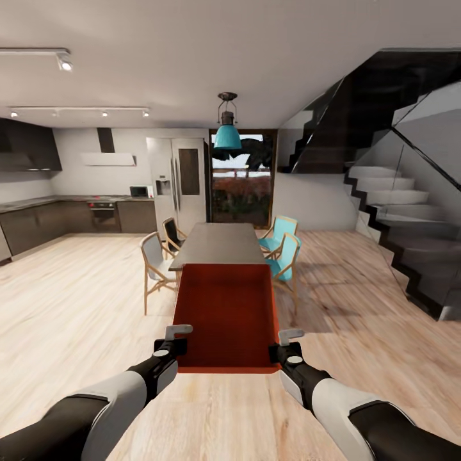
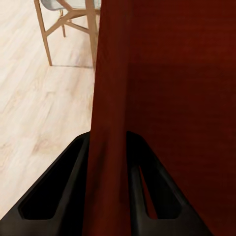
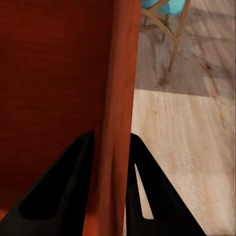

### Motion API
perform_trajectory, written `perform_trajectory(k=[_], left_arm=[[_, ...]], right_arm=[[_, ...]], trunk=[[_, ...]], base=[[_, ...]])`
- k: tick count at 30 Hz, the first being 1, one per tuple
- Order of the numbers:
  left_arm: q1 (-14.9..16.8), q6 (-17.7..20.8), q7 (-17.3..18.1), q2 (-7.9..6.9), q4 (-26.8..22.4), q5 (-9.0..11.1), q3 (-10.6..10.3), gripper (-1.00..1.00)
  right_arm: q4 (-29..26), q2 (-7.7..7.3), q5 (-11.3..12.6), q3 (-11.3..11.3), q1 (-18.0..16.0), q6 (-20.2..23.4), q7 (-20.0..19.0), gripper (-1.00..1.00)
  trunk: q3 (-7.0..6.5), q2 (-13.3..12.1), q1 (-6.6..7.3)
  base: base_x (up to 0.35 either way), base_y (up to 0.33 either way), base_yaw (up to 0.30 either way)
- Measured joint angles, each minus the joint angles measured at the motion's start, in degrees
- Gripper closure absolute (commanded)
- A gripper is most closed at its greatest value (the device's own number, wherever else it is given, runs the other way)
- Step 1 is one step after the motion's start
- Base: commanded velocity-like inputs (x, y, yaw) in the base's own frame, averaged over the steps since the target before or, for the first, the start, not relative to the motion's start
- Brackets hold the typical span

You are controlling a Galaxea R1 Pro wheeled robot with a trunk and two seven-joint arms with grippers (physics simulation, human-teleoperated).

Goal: Move the two storage containers from the living room to the garage. In the garage, place one container on the floor and stack the other container on top of it (either order is fine).

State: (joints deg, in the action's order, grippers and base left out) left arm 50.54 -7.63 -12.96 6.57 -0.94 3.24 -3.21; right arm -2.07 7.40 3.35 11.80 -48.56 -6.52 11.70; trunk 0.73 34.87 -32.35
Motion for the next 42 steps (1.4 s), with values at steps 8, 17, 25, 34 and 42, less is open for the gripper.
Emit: perform_trajectory(k=[8, 17, 25, 34, 42], left_arm=[[0.0, 0.0, 0.0, -0.01, 0.0, 0.0, 0.0, 1.00], [0.0, 0.0, 0.0, -0.02, 0.0, 0.0, 0.0, 1.00], [0.0, 0.0, 0.1, -0.03, 0.0, 0.0, 0.0, 1.00], [0.0, 0.0, 0.1, -0.05, 0.0, 0.0, 0.0, 1.00], [0.0, 0.0, 0.0, -0.02, 0.0, 0.0, 0.0, 1.00]], right_arm=[[0.0, 0.02, 0.0, 0.0, 0.0, 0.0, 0.0, 1.00], [0.0, 0.02, 0.0, 0.0, 0.0, 0.0, 0.0, 1.00], [0.0, 0.03, 0.0, 0.0, 0.0, 0.0, 0.0, 1.00], [0.0, 0.05, 0.0, 0.0, 0.0, 0.0, 0.1, 1.00], [0.0, 0.02, 0.0, 0.0, 0.0, 0.0, 0.0, 1.00]], trunk=[[0.00, 0.0, 0.00], [0.00, 0.0, 0.00], [0.00, 0.0, 0.00], [0.00, 0.0, 0.00], [0.00, 0.0, 0.00]], base=[[0.000, 0.000, -0.288], [0.000, 0.000, -0.288], [0.000, 0.000, -0.288], [0.000, 0.000, -0.288], [0.000, 0.000, -0.288]])
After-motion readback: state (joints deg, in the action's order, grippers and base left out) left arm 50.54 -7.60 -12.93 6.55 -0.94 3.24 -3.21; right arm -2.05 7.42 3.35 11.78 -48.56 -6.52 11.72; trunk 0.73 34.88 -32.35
